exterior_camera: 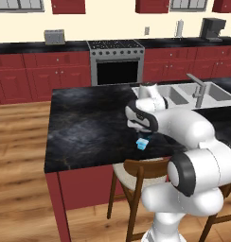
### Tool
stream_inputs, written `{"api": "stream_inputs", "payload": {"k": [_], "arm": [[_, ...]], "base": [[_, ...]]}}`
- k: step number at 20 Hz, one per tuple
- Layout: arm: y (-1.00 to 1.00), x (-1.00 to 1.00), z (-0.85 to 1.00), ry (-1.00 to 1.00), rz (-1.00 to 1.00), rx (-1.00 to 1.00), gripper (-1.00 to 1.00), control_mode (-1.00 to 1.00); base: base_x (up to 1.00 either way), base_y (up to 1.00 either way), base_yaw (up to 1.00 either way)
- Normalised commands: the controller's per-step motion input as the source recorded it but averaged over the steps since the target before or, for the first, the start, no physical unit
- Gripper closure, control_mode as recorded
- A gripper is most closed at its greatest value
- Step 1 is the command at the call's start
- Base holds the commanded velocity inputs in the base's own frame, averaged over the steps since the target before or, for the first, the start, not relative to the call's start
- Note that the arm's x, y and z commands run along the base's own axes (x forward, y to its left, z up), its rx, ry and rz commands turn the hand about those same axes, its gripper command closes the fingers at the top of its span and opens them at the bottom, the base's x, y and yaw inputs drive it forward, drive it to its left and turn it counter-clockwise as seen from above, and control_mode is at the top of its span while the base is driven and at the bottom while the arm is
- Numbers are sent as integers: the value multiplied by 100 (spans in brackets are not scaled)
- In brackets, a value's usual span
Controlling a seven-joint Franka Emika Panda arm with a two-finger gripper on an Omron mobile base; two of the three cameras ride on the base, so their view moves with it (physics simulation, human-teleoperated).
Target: Stack the yogurt containers by placing the smaller containers on top of the larger containers.
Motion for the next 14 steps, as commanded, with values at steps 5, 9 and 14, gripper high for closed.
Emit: {"api": "stream_inputs", "payload": {"k": [5, 9, 14], "arm": [[4, 21, -14, 0, 0, -4, -100, -100], [0, 18, -17, 0, 0, 0, -100, -100], [0, 5, -24, -6, 0, 0, -100, -100]], "base": [[0, 0, 0], [0, 0, 0], [0, 0, 0]]}}
